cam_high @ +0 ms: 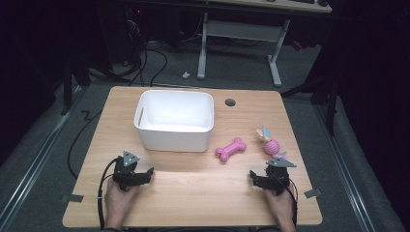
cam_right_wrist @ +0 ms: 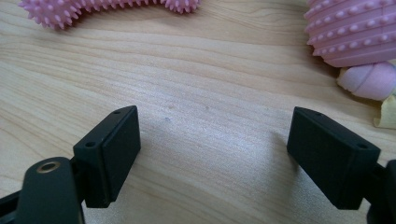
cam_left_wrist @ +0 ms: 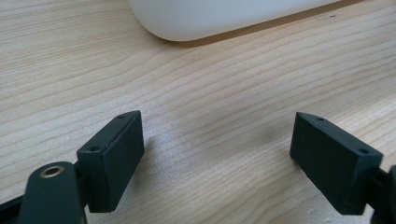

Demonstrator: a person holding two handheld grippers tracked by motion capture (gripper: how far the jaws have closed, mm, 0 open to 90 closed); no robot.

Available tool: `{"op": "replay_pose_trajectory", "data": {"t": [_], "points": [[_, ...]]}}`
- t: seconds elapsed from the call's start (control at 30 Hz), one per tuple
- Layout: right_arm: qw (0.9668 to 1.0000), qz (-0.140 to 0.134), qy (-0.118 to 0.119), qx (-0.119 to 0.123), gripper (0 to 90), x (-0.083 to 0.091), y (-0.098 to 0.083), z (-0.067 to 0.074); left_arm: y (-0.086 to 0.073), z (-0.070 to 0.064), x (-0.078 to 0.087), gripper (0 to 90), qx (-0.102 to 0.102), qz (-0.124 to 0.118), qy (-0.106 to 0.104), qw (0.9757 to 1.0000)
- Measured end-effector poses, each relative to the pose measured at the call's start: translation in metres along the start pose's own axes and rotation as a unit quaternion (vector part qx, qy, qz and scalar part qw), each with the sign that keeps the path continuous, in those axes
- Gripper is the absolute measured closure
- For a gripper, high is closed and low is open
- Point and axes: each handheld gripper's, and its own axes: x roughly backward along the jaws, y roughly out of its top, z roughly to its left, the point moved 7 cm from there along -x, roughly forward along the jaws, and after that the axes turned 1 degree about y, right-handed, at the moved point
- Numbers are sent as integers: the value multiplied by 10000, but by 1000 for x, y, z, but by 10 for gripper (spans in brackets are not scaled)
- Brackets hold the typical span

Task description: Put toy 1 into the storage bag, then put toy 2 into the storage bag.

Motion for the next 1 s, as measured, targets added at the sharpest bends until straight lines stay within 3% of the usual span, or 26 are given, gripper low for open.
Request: {"op": "replay_pose_trajectory", "data": {"t": [0.5,0.57,1.0], "points": [[9999,66,109,101,172,1,0,-1,0,0,0,184,4,3,12,10000],[9999,61,98,89,227,2,0,-1,0,0,0,184,3,4,13,10000],[9996,-143,170,156,320,11,1,4,0,1,0,186,12,3,23,10000]]}}
